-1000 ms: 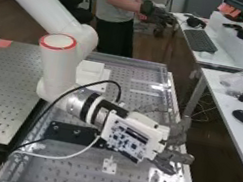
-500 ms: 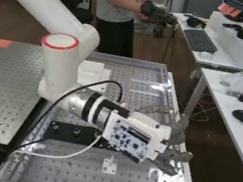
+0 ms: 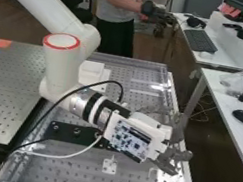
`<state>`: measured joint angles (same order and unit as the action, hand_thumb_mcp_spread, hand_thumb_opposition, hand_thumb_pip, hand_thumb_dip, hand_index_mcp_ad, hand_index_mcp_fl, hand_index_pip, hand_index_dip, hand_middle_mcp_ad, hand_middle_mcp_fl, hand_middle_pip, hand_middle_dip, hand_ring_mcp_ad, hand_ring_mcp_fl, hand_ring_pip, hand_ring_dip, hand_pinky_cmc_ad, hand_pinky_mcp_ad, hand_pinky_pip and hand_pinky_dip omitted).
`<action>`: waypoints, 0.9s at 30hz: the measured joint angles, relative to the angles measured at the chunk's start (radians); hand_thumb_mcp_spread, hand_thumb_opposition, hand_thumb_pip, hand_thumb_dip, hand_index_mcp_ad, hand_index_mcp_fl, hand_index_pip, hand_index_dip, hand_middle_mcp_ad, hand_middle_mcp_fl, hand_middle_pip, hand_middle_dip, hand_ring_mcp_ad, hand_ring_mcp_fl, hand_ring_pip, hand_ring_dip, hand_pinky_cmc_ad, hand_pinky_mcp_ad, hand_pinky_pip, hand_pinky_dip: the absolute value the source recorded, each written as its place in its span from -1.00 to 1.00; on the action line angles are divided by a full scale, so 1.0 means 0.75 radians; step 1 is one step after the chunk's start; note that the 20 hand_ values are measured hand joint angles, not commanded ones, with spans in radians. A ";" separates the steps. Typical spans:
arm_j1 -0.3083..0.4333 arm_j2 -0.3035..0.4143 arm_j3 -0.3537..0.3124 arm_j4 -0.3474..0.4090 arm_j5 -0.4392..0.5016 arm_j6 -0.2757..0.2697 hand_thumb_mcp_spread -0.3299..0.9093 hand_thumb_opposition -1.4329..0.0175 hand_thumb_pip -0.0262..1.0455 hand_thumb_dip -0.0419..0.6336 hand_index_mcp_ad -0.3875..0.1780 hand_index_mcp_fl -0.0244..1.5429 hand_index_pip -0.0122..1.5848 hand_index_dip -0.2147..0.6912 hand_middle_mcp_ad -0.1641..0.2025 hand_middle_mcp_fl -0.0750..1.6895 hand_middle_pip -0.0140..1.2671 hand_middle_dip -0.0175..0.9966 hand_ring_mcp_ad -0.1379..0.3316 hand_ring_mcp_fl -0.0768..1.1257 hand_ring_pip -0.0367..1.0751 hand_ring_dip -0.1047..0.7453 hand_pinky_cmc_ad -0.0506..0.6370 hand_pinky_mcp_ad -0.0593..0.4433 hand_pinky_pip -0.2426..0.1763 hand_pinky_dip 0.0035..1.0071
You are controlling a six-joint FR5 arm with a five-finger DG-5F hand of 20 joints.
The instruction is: Grab the chopstick and place it in the clear container
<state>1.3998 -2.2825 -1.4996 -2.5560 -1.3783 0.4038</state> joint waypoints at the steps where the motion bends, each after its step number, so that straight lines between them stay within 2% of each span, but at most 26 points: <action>1: 0.000 0.000 0.000 0.000 0.005 -0.001 0.68 -0.26 -0.28 0.03 -0.77 0.23 -0.24 0.43 0.22 0.16 -0.78 0.71 -0.11 -0.28 -0.73 0.24 0.20 0.41 -0.20 -0.70; 6: 0.001 -0.001 0.002 -0.007 0.006 -0.006 0.77 -0.37 -0.27 0.03 -0.95 0.30 -0.17 0.50 0.23 0.22 -0.78 0.71 -0.12 -0.18 -0.73 0.24 0.19 0.40 -0.20 -0.70; 13: -0.004 -0.003 0.007 -0.010 -0.014 -0.013 0.77 -0.37 -0.27 0.03 -0.96 0.30 -0.21 0.50 0.21 0.24 -0.77 0.71 -0.12 -0.14 -0.72 0.32 0.20 0.42 -0.20 -0.70; 15: -0.006 -0.003 0.008 -0.011 -0.020 -0.015 0.75 -0.35 -0.28 0.04 -0.96 0.29 -0.30 0.52 0.23 0.25 -0.77 0.71 -0.12 -0.14 -0.72 0.32 0.20 0.42 -0.20 -0.70; 17: -0.008 -0.003 0.012 -0.020 -0.029 -0.020 0.66 -0.33 -0.28 0.03 -0.96 0.19 -0.40 0.52 0.23 0.24 -0.77 0.71 -0.12 -0.14 -0.72 0.32 0.20 0.42 -0.20 -0.70; 22: -0.015 -0.003 0.016 -0.030 -0.032 -0.029 0.61 -0.26 -0.27 0.03 -0.95 0.14 -0.48 0.48 0.21 0.19 -0.77 0.71 -0.11 -0.20 -0.72 0.32 0.20 0.42 -0.20 -0.70; 27: -0.025 -0.002 0.011 -0.024 -0.032 -0.047 0.61 -0.26 -0.24 0.03 -0.95 0.16 -0.46 0.45 0.22 0.19 -0.77 0.71 -0.11 -0.20 -0.73 0.32 0.19 0.42 -0.20 -0.70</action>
<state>1.3811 -2.2843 -1.4912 -2.5741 -1.4020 0.3687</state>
